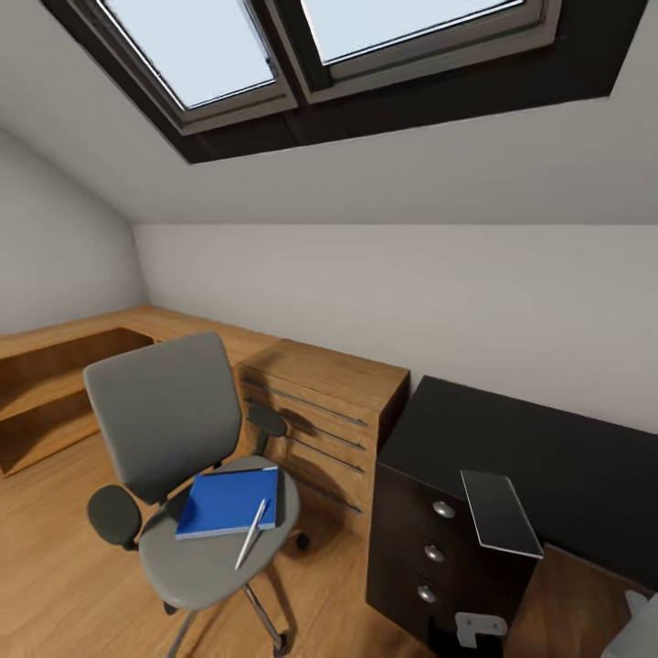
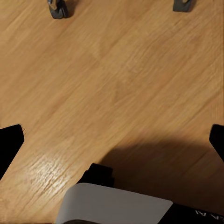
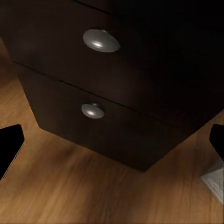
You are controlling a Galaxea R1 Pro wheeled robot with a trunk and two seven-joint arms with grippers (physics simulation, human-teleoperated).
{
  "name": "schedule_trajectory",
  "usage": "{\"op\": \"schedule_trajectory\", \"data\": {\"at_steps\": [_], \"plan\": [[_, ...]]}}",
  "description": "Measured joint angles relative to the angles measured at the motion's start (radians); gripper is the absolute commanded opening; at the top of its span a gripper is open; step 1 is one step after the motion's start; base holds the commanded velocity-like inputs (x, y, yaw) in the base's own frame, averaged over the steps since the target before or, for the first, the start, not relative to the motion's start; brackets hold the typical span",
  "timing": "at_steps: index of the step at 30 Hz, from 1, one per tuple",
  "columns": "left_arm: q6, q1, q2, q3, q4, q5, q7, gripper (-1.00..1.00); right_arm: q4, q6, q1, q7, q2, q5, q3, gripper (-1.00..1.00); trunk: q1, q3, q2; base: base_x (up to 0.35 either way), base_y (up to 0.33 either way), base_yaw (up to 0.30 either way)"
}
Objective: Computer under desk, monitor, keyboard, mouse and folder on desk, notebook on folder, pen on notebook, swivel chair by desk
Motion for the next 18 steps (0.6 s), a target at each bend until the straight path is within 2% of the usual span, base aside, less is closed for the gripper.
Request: {"op": "schedule_trajectory", "data": {"at_steps": [9, 13, 18], "plan": [[0.0, 0.0, 0.0, 0.0, 0.0, -0.001, 0.0, 1.0, 0.0, -0.01, 0.008, 0.0, 0.009, 0.003, 0.001, 1.0, 0.0, -0.004, 0.0, 0.0, 0.0, 0.26], [0.0, 0.0, 0.001, 0.0, 0.0, 0.0, 0.0, 1.0, 0.0, -0.05, 0.017, 0.0, 0.011, 0.003, 0.002, 1.0, 0.0, -0.007, 0.0, 0.0, 0.0, 0.247], [0.0, 0.0, 0.0, 0.0, 0.0, 0.0, 0.0, 1.0, 0.0, -0.063, 0.022, 0.0, 0.012, 0.003, 0.003, 1.0, 0.0, -0.012, 0.0, 0.0, 0.0, 0.218]]}}
